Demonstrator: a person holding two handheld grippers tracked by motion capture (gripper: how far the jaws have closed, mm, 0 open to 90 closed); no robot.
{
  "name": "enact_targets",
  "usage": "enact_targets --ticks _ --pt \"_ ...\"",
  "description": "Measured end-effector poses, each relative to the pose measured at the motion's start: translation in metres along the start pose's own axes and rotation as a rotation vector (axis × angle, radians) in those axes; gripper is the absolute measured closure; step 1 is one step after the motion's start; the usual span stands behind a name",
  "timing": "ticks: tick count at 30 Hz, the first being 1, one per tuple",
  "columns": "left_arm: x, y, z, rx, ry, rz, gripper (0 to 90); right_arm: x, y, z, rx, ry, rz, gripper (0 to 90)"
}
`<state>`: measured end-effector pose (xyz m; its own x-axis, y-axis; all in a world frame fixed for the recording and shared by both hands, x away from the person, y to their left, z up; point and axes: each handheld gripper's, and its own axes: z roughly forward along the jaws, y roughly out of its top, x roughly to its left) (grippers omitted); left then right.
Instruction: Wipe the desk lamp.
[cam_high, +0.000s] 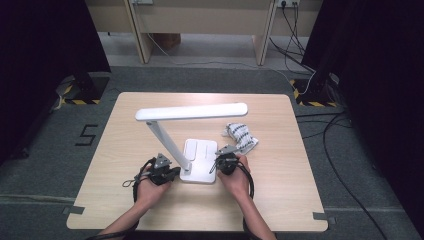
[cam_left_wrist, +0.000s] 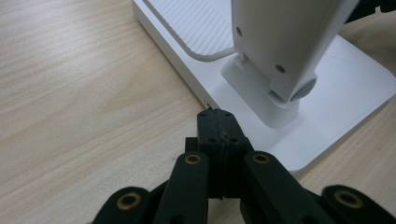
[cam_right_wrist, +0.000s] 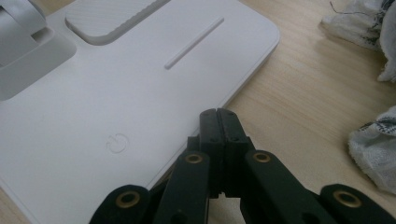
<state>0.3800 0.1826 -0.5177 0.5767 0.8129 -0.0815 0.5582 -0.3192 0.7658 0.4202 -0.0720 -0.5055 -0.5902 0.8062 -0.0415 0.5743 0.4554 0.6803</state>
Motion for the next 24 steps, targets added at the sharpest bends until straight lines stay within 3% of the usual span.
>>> enact_targets --ticks 10,13,18,24 --pt "-0.002 -0.002 -0.002 -0.002 0.003 0.016 88.4 -0.002 0.000 0.003 -0.010 -0.006 0.014 90.0" --pt "-0.001 0.001 -0.005 -0.025 0.015 0.016 82.1 -0.002 0.001 0.001 -0.027 -0.014 0.020 84.5" --pt "0.000 0.007 -0.018 -0.069 0.047 0.060 68.1 -0.004 0.000 -0.005 -0.060 -0.009 0.038 72.8" --pt "0.010 0.014 -0.036 -0.105 0.064 0.101 55.5 -0.005 -0.002 -0.014 -0.092 -0.010 0.025 65.5"
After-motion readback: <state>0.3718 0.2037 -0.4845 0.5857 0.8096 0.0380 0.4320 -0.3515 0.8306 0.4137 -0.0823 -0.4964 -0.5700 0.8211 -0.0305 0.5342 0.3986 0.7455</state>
